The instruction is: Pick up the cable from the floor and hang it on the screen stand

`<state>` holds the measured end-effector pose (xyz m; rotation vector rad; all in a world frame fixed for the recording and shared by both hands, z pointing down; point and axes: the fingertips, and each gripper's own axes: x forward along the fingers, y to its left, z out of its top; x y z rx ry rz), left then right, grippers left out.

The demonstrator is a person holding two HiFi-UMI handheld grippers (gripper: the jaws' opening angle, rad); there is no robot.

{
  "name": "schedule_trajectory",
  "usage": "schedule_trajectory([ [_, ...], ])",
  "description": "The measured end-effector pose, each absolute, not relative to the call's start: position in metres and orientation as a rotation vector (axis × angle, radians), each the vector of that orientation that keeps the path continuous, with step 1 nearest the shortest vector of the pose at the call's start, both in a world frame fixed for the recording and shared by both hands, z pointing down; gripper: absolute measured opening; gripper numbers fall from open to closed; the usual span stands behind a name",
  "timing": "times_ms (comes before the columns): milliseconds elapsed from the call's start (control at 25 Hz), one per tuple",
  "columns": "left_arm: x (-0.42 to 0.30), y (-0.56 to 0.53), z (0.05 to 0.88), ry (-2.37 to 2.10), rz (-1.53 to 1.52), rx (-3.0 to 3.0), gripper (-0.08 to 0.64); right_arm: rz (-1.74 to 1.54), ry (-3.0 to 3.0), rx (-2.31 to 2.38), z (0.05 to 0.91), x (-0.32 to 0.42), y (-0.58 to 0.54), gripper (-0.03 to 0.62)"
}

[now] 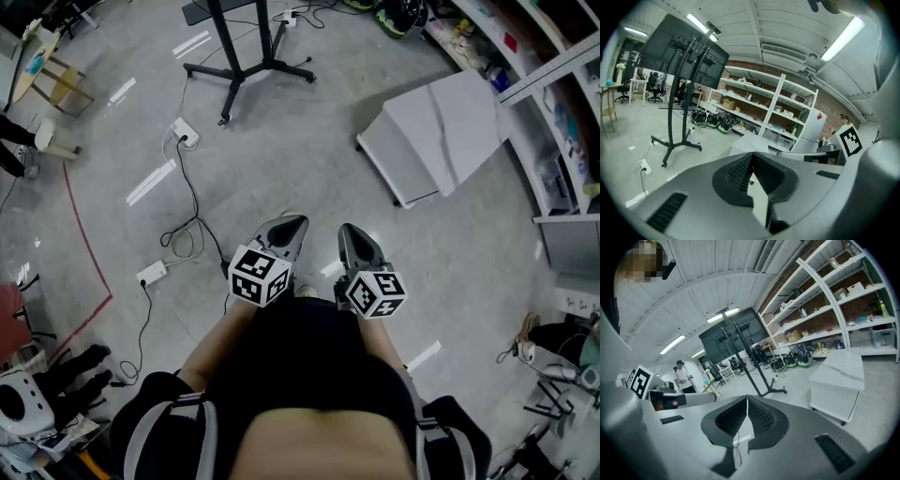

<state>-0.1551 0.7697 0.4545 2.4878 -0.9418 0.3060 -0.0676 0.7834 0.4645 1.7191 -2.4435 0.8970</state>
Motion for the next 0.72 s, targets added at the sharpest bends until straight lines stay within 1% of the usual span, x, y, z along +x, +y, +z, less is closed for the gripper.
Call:
schedule_trajectory([
  [200, -0.144, 0.692, 0.432, -0.885, 0.28, 2.542, 0.008, 0.804, -2.436, 1.77, 0.442, -0.062, 0.708, 0.025],
  [400, -0.143, 0.623, 0.418, -0.855, 0.278, 2.591, 0.008, 0.788, -2.393, 1.834, 0.434, -0.058, 0.641, 0.025],
  [720, -0.155, 0.552, 0.421, -0.835, 0.267, 2.589, 0.008, 0.772, -2.412, 1.801, 0.435, -0.082, 0.572, 0.025],
])
